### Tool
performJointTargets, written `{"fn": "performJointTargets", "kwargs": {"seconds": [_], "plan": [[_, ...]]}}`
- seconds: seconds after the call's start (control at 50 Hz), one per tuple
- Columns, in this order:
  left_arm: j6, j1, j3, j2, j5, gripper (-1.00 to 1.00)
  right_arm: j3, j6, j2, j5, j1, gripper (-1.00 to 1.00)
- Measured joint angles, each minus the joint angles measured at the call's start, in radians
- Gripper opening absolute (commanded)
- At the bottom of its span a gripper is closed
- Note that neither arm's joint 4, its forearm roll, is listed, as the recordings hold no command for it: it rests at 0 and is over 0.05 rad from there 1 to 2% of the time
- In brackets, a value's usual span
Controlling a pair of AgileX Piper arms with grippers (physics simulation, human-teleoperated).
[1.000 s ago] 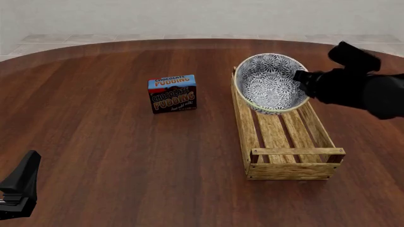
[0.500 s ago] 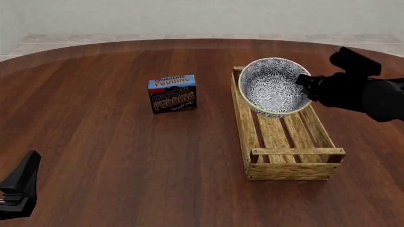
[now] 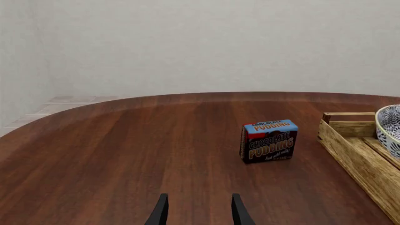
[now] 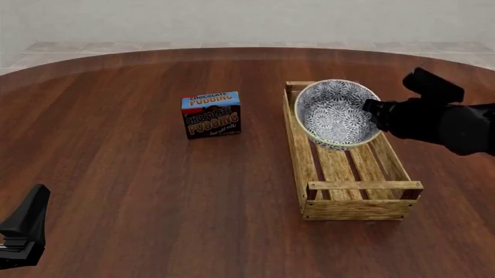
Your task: Pick up the bowl on the left and put it in the tray.
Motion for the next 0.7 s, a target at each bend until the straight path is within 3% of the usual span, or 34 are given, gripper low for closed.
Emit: {"fn": "performJointTargets", "kwargs": {"seconds": [0.3,0.7], "plan": [[0.0,0.0,0.0,0.0,0.0,1.0,0.006,0.028,-0.015,0.013,-0.022,-1.0],[0.0,0.0,0.0,0.0,0.0,1.0,0.001,0.014,-0.005,0.005,-0.019,-1.0]]}}
